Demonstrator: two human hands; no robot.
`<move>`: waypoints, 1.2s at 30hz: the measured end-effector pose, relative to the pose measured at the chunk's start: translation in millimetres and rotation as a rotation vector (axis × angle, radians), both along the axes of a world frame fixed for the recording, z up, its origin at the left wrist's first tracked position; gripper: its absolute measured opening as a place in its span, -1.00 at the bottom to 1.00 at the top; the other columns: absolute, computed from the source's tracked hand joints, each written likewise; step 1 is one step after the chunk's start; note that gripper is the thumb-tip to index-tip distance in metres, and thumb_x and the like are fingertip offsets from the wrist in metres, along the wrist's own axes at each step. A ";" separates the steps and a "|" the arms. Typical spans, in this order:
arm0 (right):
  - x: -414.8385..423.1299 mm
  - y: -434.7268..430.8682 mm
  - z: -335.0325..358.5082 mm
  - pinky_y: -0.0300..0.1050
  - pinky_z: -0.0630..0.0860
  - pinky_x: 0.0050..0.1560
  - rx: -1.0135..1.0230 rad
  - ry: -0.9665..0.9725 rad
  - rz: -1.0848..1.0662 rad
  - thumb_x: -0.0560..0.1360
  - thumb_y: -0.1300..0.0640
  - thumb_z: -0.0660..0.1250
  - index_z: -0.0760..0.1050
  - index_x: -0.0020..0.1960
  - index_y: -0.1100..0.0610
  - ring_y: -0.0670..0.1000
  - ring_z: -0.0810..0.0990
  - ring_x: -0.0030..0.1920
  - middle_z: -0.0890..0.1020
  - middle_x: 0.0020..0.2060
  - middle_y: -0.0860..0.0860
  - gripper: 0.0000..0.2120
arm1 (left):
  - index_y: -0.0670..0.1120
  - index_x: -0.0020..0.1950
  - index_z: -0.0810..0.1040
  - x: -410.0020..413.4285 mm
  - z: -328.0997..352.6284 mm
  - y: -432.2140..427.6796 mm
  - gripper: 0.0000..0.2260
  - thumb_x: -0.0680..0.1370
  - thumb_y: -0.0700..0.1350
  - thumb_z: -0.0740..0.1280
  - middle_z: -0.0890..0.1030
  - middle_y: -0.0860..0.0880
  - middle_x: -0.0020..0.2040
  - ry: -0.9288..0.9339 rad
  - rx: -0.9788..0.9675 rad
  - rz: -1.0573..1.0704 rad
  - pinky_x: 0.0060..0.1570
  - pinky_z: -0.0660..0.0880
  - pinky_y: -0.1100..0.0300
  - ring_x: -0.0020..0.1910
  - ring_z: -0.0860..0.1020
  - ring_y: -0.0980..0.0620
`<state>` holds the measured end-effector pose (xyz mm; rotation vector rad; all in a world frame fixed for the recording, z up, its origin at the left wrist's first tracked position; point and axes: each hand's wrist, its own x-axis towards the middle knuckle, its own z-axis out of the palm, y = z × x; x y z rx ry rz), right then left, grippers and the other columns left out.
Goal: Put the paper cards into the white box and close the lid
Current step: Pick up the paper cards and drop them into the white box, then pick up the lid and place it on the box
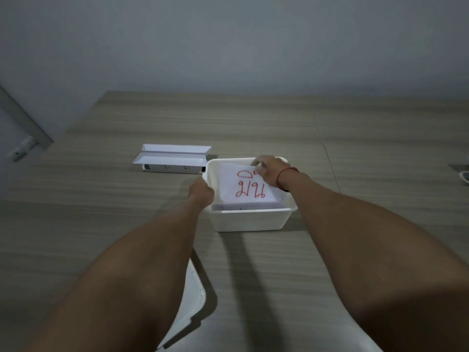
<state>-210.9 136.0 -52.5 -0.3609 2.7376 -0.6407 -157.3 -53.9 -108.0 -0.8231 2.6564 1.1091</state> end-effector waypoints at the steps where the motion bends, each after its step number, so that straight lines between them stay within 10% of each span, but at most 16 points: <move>1: 2.8 1.1 -7.4 -0.03 0.41 0.29 0.006 -0.077 0.025 0.61 0.16 0.15 0.55 0.22 0.07 0.14 0.53 0.25 0.58 0.25 0.08 -0.72 | -0.35 0.26 0.45 -0.7 -0.9 -0.9 -0.68 0.53 -0.35 0.12 0.53 -0.31 0.24 0.007 0.010 0.007 0.09 0.47 0.03 0.23 0.51 -0.27; 8: 15.4 11.9 -23.1 0.00 0.47 0.31 0.237 -0.306 0.131 0.42 -0.13 0.29 0.60 -0.09 -0.25 0.04 0.57 0.21 0.60 0.21 -0.12 -0.87 | -0.32 0.21 0.49 -7.1 -3.2 6.2 -0.67 0.49 -0.36 0.11 0.55 -0.30 0.20 0.036 0.064 -0.014 0.12 0.51 -0.03 0.18 0.53 -0.27; 13: 13.6 17.0 -13.1 -0.11 0.43 0.07 0.249 -0.297 0.059 0.45 -0.04 0.19 0.59 -0.09 0.07 0.16 0.57 0.05 0.64 0.03 0.02 -0.74 | -0.35 0.24 0.48 -6.5 5.1 13.5 -0.68 0.54 -0.32 0.12 0.55 -0.30 0.22 0.004 0.041 -0.036 0.13 0.50 -0.01 0.21 0.53 -0.28; 19: 11.9 -30.3 18.4 -0.06 0.41 0.22 0.114 -0.138 0.065 0.59 -0.03 0.14 0.54 -0.16 0.12 0.11 0.50 0.05 0.53 0.01 0.12 -0.68 | -0.35 0.27 0.51 14.3 33.1 -17.4 -0.60 0.64 -0.09 0.09 0.55 -0.31 0.28 -0.002 -0.016 0.011 0.21 0.44 0.03 0.28 0.50 -0.26; 24: 37.5 -97.3 39.8 0.00 0.38 0.34 0.017 -0.032 0.168 0.62 0.05 0.13 0.48 0.32 0.23 0.20 0.46 0.31 0.50 0.32 0.17 -0.62 | -0.35 0.36 0.41 54.4 42.9 -76.0 -0.52 0.63 0.00 0.11 0.48 -0.30 0.36 0.001 -0.031 0.190 0.23 0.41 0.06 0.32 0.47 -0.25; 36: 122.8 -194.1 -44.3 -0.07 0.44 0.14 0.116 -0.180 0.213 0.59 0.02 0.19 0.45 0.30 0.29 0.21 0.51 0.26 0.53 0.28 0.21 -0.58 | -0.30 0.37 0.43 187.0 -10.5 -150.0 -0.52 0.58 0.01 0.20 0.49 -0.26 0.37 -0.221 0.007 0.479 0.27 0.44 0.07 0.36 0.48 -0.21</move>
